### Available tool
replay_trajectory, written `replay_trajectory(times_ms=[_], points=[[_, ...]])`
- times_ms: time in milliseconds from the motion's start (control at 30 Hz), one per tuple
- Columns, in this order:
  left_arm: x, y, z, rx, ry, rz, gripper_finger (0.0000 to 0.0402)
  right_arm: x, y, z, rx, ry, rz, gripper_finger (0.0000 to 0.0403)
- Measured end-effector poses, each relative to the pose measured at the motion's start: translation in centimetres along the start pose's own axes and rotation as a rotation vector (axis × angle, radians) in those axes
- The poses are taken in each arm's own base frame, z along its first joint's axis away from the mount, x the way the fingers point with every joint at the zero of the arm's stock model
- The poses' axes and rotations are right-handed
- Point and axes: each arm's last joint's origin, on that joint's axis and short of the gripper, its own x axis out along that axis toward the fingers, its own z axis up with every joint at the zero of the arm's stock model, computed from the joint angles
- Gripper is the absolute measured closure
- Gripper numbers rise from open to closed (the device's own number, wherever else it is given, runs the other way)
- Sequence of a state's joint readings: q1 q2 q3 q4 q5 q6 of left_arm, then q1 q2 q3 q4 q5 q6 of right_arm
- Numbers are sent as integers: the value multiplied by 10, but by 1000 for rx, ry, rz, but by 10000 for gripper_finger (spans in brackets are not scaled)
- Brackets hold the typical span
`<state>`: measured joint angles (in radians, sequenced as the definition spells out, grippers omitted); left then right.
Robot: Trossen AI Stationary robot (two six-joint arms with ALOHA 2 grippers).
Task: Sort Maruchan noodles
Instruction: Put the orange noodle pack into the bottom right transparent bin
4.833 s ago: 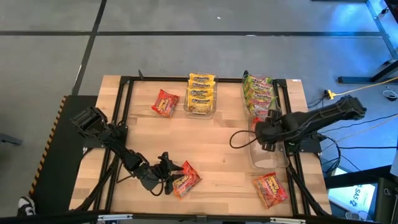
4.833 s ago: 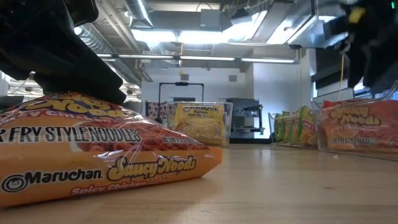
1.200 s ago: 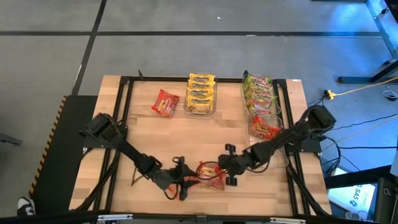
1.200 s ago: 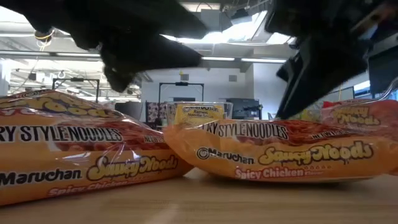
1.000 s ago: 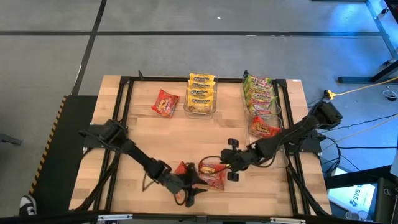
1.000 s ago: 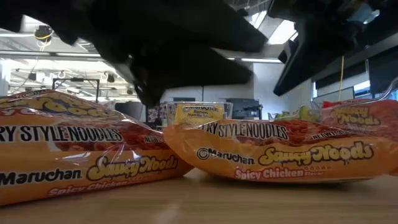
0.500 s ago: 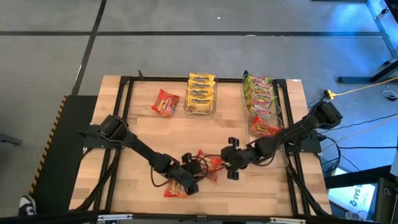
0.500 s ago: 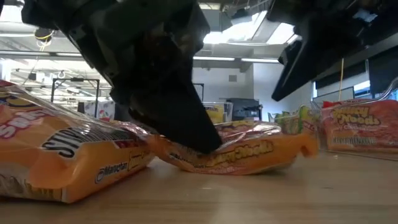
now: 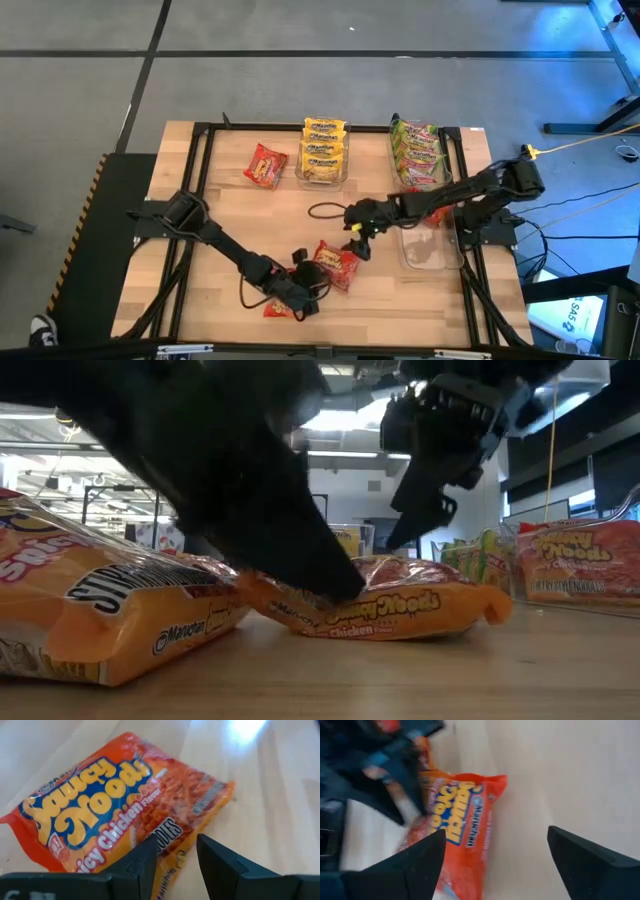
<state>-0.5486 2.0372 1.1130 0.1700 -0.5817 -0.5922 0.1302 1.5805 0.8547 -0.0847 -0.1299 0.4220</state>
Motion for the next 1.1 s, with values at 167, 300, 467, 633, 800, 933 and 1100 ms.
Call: replay_trajectory(times_ms=[167,300,467,633,800,933,1100], points=[[16,8,-8,-4,26,24,268,8,-18,-3,125,13,65,77],[20,11,-7,-11,45,8,268,16,-23,-7,155,53,82,77],[21,14,-6,-9,53,6,268,30,-27,-15,185,110,79,77],[22,15,-6,-6,59,4,268,40,-35,-17,200,124,102,77],[22,15,-6,9,61,4,268,50,-37,-16,207,130,202,77],[22,15,-7,11,63,5,268,57,-38,-19,217,155,249,77],[22,15,-8,15,69,4,268,61,-35,-17,227,156,355,77]])
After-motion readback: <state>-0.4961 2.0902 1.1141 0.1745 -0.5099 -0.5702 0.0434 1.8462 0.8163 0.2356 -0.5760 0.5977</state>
